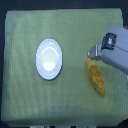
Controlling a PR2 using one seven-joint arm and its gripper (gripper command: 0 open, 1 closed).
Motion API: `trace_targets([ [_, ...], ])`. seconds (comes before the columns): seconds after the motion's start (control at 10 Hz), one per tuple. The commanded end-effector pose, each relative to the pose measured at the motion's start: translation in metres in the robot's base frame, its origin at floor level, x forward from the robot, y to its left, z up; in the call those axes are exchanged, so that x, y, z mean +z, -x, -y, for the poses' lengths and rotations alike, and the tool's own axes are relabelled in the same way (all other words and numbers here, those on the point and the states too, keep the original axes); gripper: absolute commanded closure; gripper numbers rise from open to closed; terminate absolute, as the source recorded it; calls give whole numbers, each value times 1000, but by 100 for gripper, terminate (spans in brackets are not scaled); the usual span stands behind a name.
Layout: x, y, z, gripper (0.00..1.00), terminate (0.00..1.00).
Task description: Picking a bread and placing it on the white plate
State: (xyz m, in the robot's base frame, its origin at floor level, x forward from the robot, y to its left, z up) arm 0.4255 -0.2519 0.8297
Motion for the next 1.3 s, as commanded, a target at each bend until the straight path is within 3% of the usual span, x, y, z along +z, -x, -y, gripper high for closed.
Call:
trace_targets([
  [0.0,-53,5,-19,0,0],
  [0.7,-102,27,-5,0,0],
  [1.2,-120,28,-3,0,0],
])
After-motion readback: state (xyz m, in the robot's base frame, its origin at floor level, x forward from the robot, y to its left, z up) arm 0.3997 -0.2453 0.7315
